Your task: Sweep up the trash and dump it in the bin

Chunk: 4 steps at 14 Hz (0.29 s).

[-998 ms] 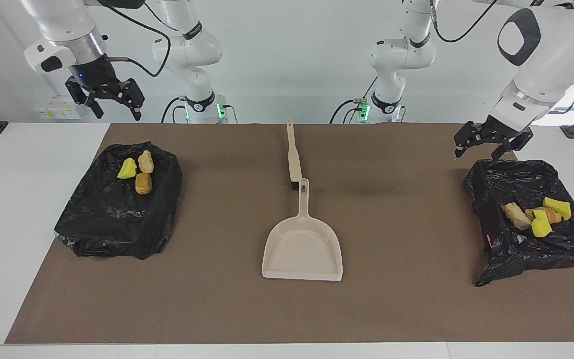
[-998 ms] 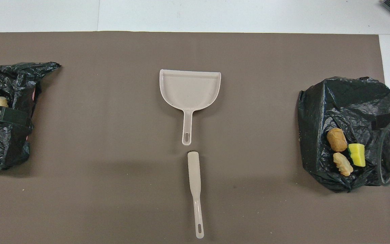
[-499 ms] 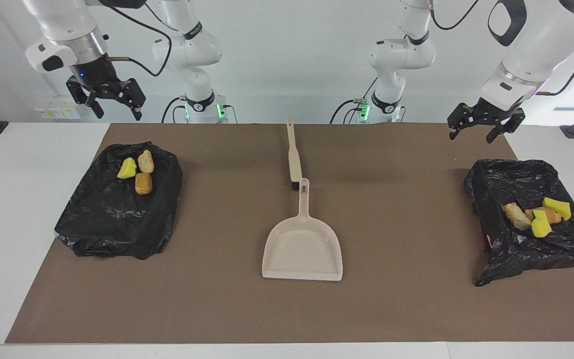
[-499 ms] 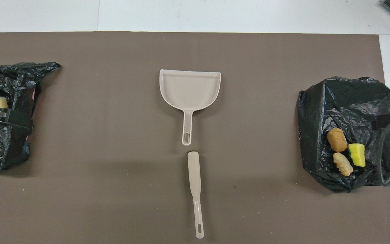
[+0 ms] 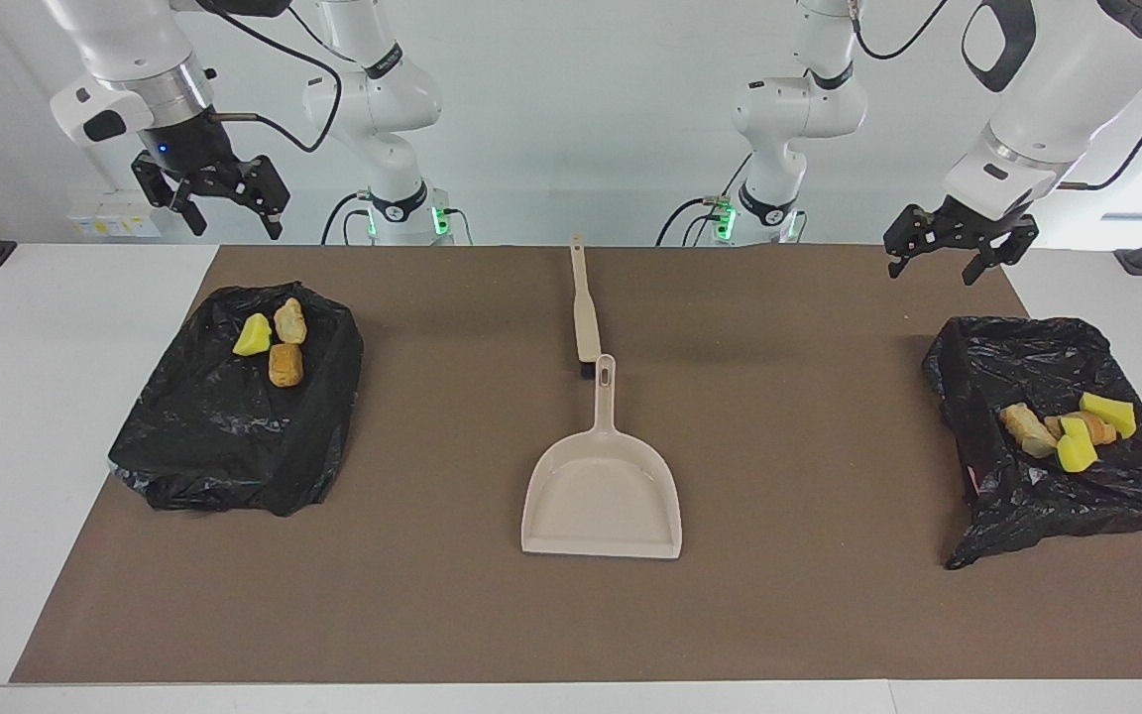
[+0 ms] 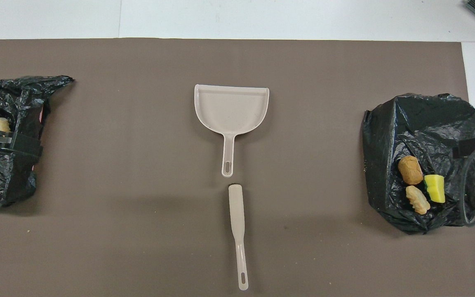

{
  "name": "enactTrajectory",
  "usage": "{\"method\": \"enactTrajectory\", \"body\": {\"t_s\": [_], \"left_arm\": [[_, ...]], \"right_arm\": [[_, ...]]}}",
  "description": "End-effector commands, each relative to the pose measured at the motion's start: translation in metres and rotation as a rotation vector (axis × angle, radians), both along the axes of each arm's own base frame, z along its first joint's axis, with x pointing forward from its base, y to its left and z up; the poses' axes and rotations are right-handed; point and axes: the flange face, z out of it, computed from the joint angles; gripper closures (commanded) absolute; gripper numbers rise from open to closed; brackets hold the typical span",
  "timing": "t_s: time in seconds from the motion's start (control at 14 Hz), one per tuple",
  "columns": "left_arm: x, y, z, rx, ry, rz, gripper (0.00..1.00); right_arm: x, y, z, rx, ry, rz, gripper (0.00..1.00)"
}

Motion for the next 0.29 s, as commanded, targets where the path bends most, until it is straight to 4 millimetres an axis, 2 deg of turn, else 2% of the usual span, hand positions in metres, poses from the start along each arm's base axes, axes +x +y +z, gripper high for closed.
{"method": "enactTrajectory", "body": {"t_s": [0.0, 0.21], "left_arm": [[-0.0082, -0.0011, 0.0011, 0.012, -0.004, 0.001, 0.0], [-0.0084, -0.0003, 0.0002, 0.012, -0.001, 0.003, 0.0]], "right_arm": [[-0.0046, -0.0007, 0.0023, -0.003, -0.008, 0.03, 0.0], [-0.0061, -0.0061, -0.0009, -0.002, 0.002, 0.023, 0.0]]}}
